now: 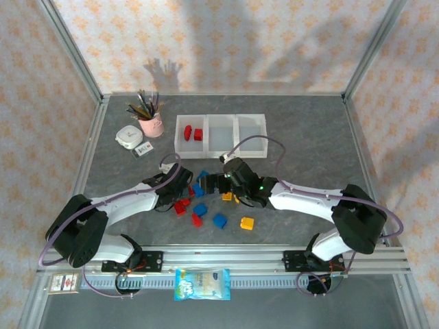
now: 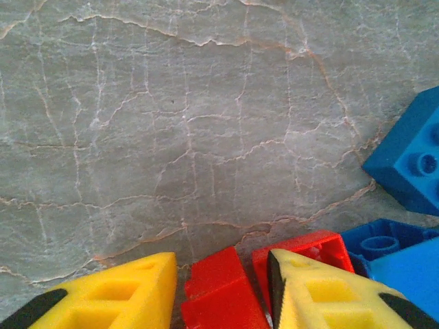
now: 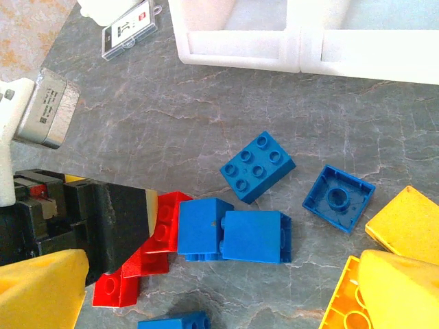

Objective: Sort the legos into containers by color
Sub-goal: Pick up the legos from the middle-left of the table.

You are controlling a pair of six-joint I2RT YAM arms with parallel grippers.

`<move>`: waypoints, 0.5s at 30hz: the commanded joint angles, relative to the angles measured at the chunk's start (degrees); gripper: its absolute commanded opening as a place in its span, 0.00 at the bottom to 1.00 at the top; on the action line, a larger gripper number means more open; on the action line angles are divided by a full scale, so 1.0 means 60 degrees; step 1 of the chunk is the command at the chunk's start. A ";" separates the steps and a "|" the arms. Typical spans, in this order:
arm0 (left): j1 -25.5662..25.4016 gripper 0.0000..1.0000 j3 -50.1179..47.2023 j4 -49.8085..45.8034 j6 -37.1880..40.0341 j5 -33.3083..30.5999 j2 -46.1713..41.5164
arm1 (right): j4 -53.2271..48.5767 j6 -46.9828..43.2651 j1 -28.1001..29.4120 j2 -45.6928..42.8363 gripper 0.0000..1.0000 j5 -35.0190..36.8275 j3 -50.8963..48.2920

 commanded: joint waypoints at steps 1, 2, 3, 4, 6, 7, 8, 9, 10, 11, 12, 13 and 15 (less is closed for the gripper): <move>-0.0024 0.42 -0.0181 0.0189 -0.0149 -0.0159 0.0004 | 0.0010 0.0132 0.0035 -0.0096 1.00 0.0307 -0.0084; -0.0024 0.41 -0.0228 0.0261 -0.0149 -0.0147 -0.0006 | -0.0013 0.0136 0.0040 -0.0110 1.00 0.0320 -0.0084; -0.0024 0.40 -0.0259 0.0299 -0.0163 -0.0127 -0.0028 | -0.0006 0.0133 0.0034 -0.0115 1.00 0.0321 -0.0084; -0.0024 0.39 -0.0278 0.0310 -0.0177 -0.0134 -0.0017 | -0.0020 0.0139 0.0036 -0.0125 1.00 0.0343 -0.0083; -0.0024 0.37 -0.0302 0.0345 -0.0193 -0.0134 -0.0025 | -0.0029 0.0155 0.0036 -0.0164 1.00 0.0380 -0.0083; -0.0024 0.36 -0.0278 0.0360 -0.0193 -0.0133 -0.0028 | -0.0021 0.0150 0.0035 -0.0182 1.00 0.0395 -0.0099; -0.0024 0.34 -0.0284 0.0396 -0.0207 -0.0105 -0.0027 | -0.0030 0.0158 0.0048 -0.0184 1.00 0.0395 -0.0095; -0.0025 0.33 -0.0289 0.0442 -0.0207 -0.0098 -0.0040 | -0.0035 0.0140 0.0046 -0.0196 1.00 0.0407 -0.0099; -0.0024 0.32 -0.0297 0.0444 -0.0207 -0.0104 -0.0042 | -0.0057 0.0130 0.0036 -0.0198 1.00 0.0424 -0.0078; -0.0019 0.32 -0.0290 0.0448 -0.0222 -0.0119 -0.0043 | -0.0078 0.0142 0.0035 -0.0195 1.00 0.0449 -0.0084; -0.0019 0.31 -0.0293 0.0455 -0.0233 -0.0108 -0.0054 | -0.0079 0.0140 0.0036 -0.0212 1.00 0.0454 -0.0082; -0.0016 0.30 -0.0303 0.0463 -0.0237 -0.0092 -0.0070 | -0.0079 0.0132 0.0037 -0.0210 1.00 0.0468 -0.0090; -0.0009 0.28 -0.0304 0.0491 -0.0251 -0.0076 -0.0145 | -0.0079 0.0129 0.0043 -0.0228 1.00 0.0484 -0.0079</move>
